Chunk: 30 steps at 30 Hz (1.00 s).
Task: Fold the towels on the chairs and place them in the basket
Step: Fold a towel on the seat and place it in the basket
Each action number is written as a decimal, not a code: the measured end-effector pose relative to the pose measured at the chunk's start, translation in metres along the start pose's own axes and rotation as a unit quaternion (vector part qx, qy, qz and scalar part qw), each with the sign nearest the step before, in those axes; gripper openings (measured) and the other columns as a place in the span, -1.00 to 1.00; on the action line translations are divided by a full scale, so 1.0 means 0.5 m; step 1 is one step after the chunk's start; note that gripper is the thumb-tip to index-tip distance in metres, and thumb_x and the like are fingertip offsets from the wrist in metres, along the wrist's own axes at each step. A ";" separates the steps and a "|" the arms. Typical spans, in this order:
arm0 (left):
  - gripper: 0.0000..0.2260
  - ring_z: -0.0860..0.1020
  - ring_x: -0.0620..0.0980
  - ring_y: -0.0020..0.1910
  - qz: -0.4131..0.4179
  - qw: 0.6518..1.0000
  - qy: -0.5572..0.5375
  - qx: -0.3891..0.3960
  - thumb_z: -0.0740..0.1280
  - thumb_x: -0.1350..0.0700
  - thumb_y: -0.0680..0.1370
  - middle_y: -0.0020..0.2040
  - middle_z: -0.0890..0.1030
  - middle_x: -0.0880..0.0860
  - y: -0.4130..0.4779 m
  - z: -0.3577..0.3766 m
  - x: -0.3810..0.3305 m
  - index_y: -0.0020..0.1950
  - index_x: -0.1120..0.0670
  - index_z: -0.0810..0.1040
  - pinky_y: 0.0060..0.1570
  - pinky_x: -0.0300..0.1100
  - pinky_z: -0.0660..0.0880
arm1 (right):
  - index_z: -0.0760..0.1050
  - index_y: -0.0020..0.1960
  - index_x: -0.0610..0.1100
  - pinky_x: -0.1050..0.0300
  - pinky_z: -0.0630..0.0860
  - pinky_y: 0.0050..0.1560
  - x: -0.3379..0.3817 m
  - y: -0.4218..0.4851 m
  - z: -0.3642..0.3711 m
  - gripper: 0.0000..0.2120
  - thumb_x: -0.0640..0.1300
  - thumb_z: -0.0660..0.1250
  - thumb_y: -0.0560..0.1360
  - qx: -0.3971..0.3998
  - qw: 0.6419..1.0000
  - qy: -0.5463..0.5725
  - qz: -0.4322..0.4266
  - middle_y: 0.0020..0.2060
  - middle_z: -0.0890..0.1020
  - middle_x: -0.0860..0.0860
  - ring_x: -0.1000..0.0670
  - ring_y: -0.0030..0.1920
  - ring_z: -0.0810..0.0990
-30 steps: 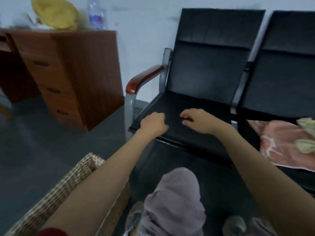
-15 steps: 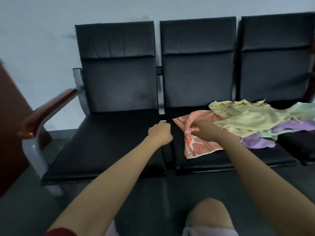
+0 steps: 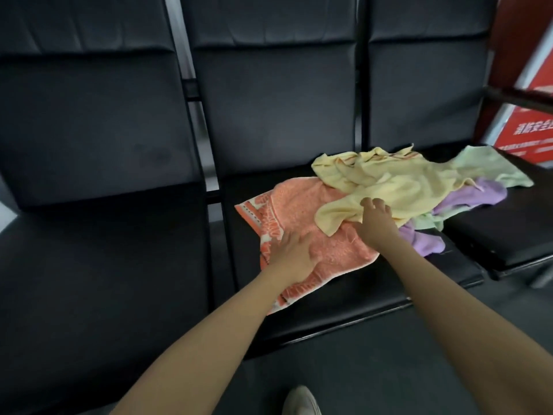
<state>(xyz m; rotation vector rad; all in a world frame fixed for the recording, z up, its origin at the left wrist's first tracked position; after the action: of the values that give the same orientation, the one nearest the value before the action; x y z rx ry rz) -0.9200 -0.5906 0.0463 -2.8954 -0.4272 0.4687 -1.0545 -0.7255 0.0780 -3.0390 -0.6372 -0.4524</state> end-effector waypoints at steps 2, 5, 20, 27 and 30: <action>-0.44 -0.22 0.03 0.54 -0.006 1.000 0.029 -0.004 -0.12 -0.23 0.62 0.57 -0.17 0.02 0.021 0.033 0.019 0.57 -0.03 -0.11 0.46 0.08 -0.26 | 0.28 0.36 -0.26 -0.02 0.30 0.24 -0.021 0.019 0.012 -0.59 -0.09 0.23 0.58 -0.011 1.000 -0.022 0.006 0.27 0.35 -0.22 -0.22 0.28 0.31; -0.43 -0.21 -0.01 0.54 -0.002 0.998 0.048 -0.046 -0.20 -0.25 0.61 0.57 -0.15 -0.02 0.030 0.052 0.035 0.57 -0.06 -0.12 0.47 0.06 -0.30 | 0.43 0.21 -0.24 -0.02 0.35 0.13 -0.041 0.031 0.024 -0.76 -0.18 0.17 0.59 -0.059 0.998 -0.004 0.012 0.17 0.44 -0.21 -0.20 0.22 0.34; -0.69 0.59 -0.17 0.01 0.168 0.819 -0.487 -0.255 0.38 0.09 0.50 0.11 0.60 -0.13 -0.120 -0.168 0.003 0.22 -0.12 0.47 0.00 -0.25 0.53 | 0.49 -0.12 0.09 0.37 0.46 -0.15 0.174 -0.166 -0.152 -0.77 -0.24 0.31 0.54 -0.050 0.854 0.463 -0.233 -0.23 0.61 0.16 0.21 -0.19 0.58; -0.82 0.57 -0.23 0.04 0.075 0.845 -0.455 -0.272 0.26 0.12 0.60 0.04 0.61 -0.13 -0.155 -0.169 0.078 0.17 -0.02 0.56 0.01 -0.34 0.50 | 0.22 0.46 0.00 0.02 0.36 0.23 0.119 -0.111 -0.048 -0.43 -0.24 0.27 0.50 0.086 0.971 0.134 -0.176 0.32 0.39 -0.06 -0.10 0.28 0.38; -0.83 0.54 -0.12 0.10 0.064 0.867 -0.428 -0.246 0.19 0.12 0.63 0.08 0.58 -0.06 -0.162 -0.166 0.095 0.13 0.01 0.55 0.11 -0.22 0.49 | 0.16 0.49 0.00 0.01 0.33 0.20 0.097 -0.090 0.001 -0.45 -0.14 0.22 0.54 0.086 0.988 0.048 -0.120 0.28 0.37 -0.15 -0.19 0.24 0.37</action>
<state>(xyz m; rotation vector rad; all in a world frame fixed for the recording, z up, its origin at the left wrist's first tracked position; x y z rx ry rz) -0.8696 -0.5100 0.1283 -3.0020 -0.5150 1.9449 -1.0298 -0.6650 0.0886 -2.7730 -0.9856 -0.5133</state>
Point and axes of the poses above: each hand's wrist, its own y-axis towards the middle knuckle, its own z-axis out of the palm, x = y × z, the point moved 3 cm from there along y, towards the middle knuckle
